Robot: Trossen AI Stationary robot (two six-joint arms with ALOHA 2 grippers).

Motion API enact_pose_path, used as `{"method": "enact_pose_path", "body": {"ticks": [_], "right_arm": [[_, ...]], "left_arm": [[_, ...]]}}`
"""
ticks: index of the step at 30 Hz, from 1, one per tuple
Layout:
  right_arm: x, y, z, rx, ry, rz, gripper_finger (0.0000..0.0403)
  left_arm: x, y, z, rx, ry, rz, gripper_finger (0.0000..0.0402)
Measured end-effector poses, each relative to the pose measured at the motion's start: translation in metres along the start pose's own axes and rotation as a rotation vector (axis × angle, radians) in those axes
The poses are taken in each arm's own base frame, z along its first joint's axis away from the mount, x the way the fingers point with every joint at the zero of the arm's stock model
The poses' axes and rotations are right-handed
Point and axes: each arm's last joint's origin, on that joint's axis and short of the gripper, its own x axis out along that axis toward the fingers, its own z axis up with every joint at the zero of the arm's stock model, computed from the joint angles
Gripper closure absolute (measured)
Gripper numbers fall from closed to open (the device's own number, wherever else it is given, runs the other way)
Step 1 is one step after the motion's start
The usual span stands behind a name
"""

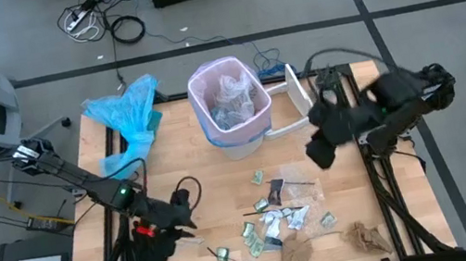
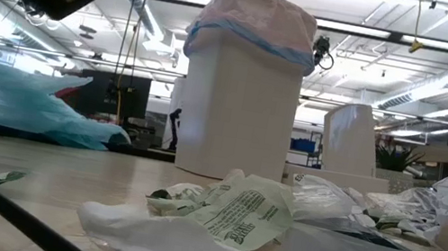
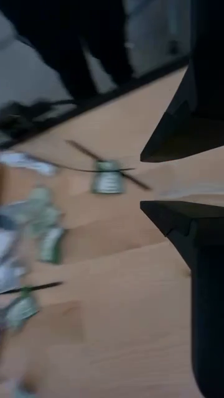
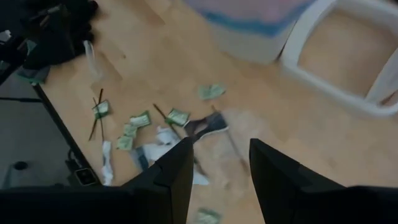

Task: Place trash/remove bag and relplace
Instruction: Put the clear cellophane into the white trash bin

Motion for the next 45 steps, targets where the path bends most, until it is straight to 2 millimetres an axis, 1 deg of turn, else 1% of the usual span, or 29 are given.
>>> {"method": "enact_pose_path", "body": {"ticks": [6, 12, 17, 21, 25, 28, 30, 31, 32, 34, 36, 39, 41, 45], "right_arm": [[0.020, 0.022, -0.049, 0.143, 0.040, 0.015, 0.0259], [0.043, 0.041, -0.099, 0.268, 0.047, 0.096, 0.0259], [0.057, 0.049, -0.132, 0.355, 0.003, 0.187, 0.0259], [0.067, 0.050, -0.150, 0.365, -0.065, 0.226, 0.0259], [0.079, 0.044, -0.161, 0.330, -0.100, 0.204, 0.0259], [0.089, 0.037, -0.169, 0.280, -0.107, 0.167, 0.0260], [0.097, 0.032, -0.174, 0.231, -0.112, 0.135, 0.0262], [0.101, 0.029, -0.176, 0.209, -0.111, 0.122, 0.0264], [0.106, 0.026, -0.179, 0.189, -0.102, 0.106, 0.0265], [0.115, 0.019, -0.185, 0.154, -0.071, 0.068, 0.0268], [0.122, 0.013, -0.190, 0.130, -0.043, 0.038, 0.0270], [0.131, 0.005, -0.197, 0.079, 0.037, -0.001, 0.0270], [0.136, 0.001, -0.201, 0.038, 0.074, -0.011, 0.0271], [0.148, -0.011, -0.209, -0.074, 0.133, -0.056, 0.0271]], "left_arm": [[0.006, -0.008, -0.020, 0.042, 0.177, 0.034, 0.0282], [0.021, -0.016, -0.033, 0.067, 0.293, 0.052, 0.0282], [0.037, -0.015, -0.040, 0.078, 0.360, 0.092, 0.0282], [0.052, -0.014, -0.044, 0.086, 0.383, 0.132, 0.0282], [0.067, -0.013, -0.049, 0.053, 0.408, 0.154, 0.0286], [0.072, -0.012, -0.052, -0.037, 0.421, 0.185, 0.0317], [0.072, -0.012, -0.052, -0.101, 0.415, 0.192, 0.0357], [0.071, -0.013, -0.050, -0.127, 0.411, 0.192, 0.0378], [0.071, -0.014, -0.048, -0.154, 0.408, 0.193, 0.0388], [0.068, -0.017, -0.041, -0.207, 0.385, 0.193, 0.0393], [0.066, -0.021, -0.030, -0.243, 0.334, 0.195, 0.0397], [0.060, -0.026, -0.011, -0.263, 0.280, 0.221, 0.0398], [0.054, -0.027, 0.006, -0.279, 0.248, 0.252, 0.0399], [0.036, -0.019, 0.041, -0.319, 0.199, 0.347, 0.0400]]}}
